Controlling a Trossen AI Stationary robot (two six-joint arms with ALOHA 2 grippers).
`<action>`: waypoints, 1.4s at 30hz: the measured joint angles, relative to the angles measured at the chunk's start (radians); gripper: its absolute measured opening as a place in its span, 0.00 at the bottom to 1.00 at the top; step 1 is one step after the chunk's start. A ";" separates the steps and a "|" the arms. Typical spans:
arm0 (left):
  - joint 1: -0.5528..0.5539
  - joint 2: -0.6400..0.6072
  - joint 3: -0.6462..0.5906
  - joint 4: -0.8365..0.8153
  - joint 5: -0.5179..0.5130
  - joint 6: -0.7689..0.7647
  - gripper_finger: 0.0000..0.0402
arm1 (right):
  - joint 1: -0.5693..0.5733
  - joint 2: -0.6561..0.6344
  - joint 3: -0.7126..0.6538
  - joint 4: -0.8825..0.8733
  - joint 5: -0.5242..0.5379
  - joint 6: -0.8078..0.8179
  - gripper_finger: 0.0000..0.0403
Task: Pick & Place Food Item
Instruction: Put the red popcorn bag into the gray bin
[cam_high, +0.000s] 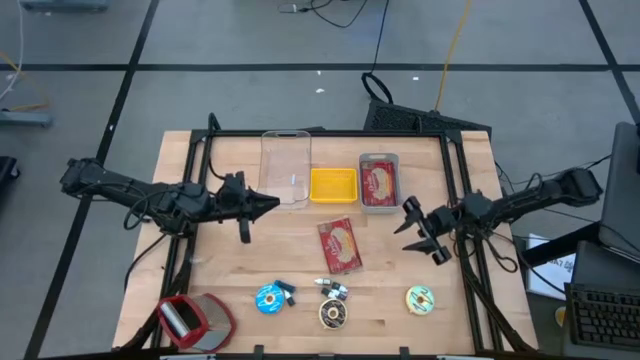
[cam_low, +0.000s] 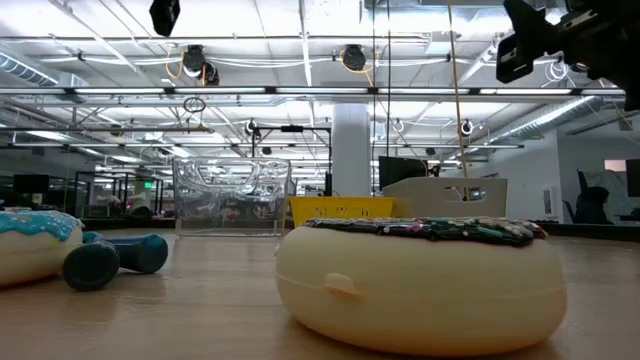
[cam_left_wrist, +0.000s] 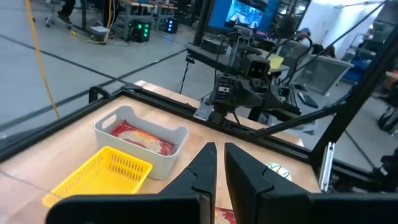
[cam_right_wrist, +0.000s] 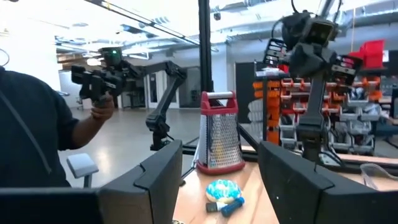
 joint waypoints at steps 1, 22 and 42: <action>0.000 0.000 0.000 0.000 0.013 -0.013 0.08 | 0.004 0.001 -0.004 0.012 0.000 -0.004 0.49; -0.086 0.647 0.000 0.250 0.185 -0.730 0.61 | 0.003 0.000 -0.005 0.024 -0.004 -0.013 0.49; 0.039 0.892 0.000 0.328 0.056 -0.845 0.74 | 0.003 0.000 -0.005 0.032 -0.003 -0.020 0.49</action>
